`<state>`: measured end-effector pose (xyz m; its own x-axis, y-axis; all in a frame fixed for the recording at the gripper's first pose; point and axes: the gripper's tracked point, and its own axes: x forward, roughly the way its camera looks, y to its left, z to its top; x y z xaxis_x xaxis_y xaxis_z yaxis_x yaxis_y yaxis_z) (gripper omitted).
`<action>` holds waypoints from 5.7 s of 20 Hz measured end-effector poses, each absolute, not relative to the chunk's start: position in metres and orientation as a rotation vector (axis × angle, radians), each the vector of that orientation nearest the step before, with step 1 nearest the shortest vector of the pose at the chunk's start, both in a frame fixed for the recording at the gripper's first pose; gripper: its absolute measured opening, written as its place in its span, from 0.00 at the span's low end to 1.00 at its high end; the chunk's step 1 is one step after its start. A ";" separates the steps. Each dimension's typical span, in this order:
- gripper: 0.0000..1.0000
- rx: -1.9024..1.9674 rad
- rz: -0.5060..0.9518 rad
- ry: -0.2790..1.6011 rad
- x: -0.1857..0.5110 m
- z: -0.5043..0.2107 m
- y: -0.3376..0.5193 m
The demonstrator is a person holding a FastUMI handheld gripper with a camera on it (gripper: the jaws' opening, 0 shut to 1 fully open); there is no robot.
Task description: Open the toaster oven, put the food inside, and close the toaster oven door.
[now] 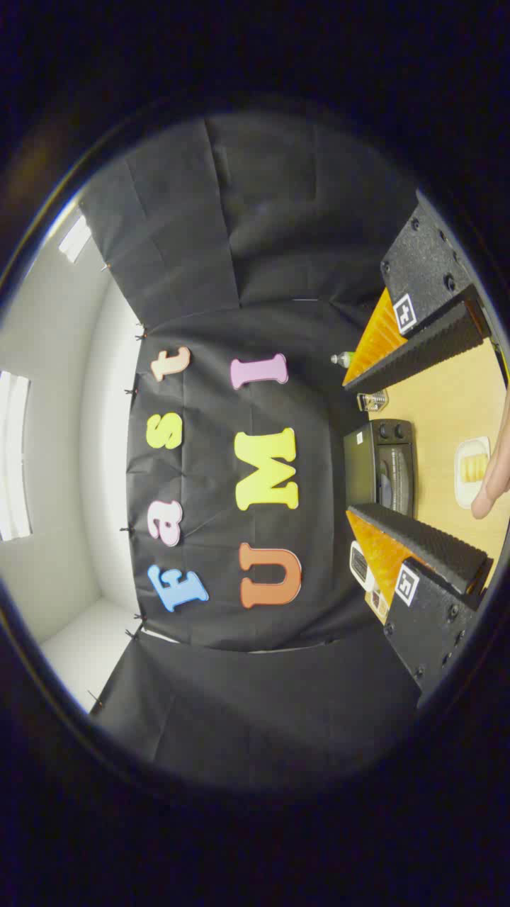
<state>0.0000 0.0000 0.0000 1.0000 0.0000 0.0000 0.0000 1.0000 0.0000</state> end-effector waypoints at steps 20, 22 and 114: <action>1.00 -0.030 0.085 0.042 0.023 -0.020 0.032; 1.00 -0.023 0.107 0.050 0.041 -0.032 0.042; 0.96 -0.072 0.199 0.746 0.057 -0.399 0.044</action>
